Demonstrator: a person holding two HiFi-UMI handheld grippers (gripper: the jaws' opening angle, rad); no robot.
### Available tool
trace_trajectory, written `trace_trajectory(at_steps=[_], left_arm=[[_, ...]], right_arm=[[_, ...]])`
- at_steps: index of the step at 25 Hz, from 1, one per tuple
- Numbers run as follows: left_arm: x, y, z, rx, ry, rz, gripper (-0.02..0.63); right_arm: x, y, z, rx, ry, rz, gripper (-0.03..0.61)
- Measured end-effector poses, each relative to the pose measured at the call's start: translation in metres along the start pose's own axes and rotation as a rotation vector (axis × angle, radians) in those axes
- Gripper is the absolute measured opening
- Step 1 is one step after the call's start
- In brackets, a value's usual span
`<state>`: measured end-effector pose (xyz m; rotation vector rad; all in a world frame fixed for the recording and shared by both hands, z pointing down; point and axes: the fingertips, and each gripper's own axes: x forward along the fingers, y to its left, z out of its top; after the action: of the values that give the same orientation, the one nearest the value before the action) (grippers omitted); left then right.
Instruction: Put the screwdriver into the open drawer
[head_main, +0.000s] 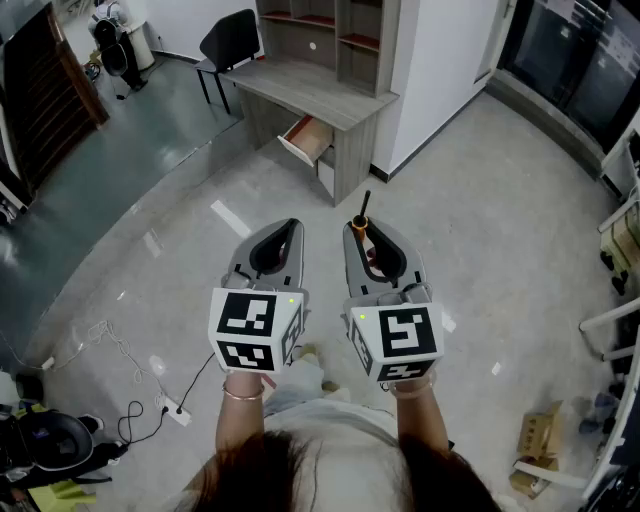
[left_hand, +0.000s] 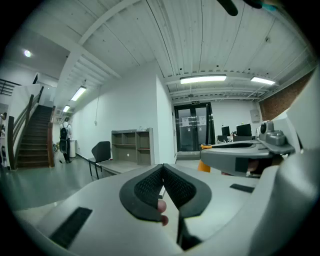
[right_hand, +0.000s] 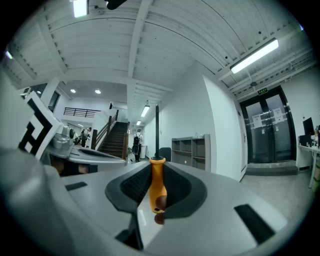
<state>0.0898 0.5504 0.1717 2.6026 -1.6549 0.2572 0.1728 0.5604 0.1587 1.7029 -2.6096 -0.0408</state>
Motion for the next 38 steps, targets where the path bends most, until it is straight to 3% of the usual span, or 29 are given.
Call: trace_trajectory(at_steps=[13, 38], left_arm=[[0.055, 0.024, -0.003, -0.001, 0.008, -0.011, 0.017], [0.186, 0.189, 0.009, -0.044, 0.006, -0.059, 0.017]], right_arm=[[0.054, -0.022, -0.012, -0.02, 0.002, -0.004, 0.084], [0.258, -0.019, -0.014, -0.018, 0.05, -0.052, 0.084]])
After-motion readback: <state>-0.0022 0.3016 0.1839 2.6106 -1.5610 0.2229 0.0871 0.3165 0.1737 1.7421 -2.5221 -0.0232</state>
